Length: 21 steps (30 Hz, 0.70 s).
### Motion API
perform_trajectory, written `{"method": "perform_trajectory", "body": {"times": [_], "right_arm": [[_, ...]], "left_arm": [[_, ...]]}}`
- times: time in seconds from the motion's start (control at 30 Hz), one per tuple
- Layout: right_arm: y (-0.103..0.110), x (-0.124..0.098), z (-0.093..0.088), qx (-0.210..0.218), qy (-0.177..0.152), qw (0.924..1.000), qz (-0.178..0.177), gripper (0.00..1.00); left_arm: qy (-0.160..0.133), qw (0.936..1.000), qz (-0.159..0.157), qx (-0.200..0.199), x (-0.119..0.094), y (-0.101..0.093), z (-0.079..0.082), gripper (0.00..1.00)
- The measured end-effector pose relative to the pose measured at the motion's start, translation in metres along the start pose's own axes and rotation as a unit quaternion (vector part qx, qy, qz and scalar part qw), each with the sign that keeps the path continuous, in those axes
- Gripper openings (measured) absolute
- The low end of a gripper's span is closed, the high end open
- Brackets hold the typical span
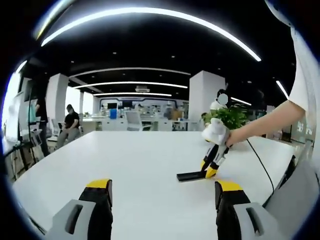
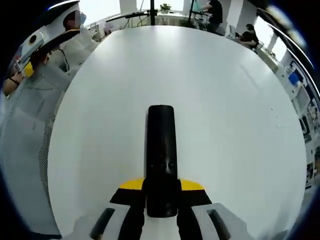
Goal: Press the specified remote control buttons in sequence, fully releasing each button before pressing the next.
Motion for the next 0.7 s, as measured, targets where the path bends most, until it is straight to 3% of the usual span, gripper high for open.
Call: {"method": "perform_trajectory", "body": {"times": [0.7], "right_arm": [[-0.064, 0.002, 0.004, 0.022, 0.016, 0.9996, -0.005, 0.21]], "left_arm": [[0.014, 0.9999, -0.001, 0.000, 0.000, 0.000, -0.005, 0.86]]}}
Point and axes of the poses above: the point that each gripper's makers call its tool centre point, and the gripper's own axes: x roughly forward along the fingers, y roughly to its left, z roughly out of its top, the point moved 2 cm from there along -x, roughly backward along the fingers, and after that the axes turned 4 degrees about x, right-handed, at the moved point
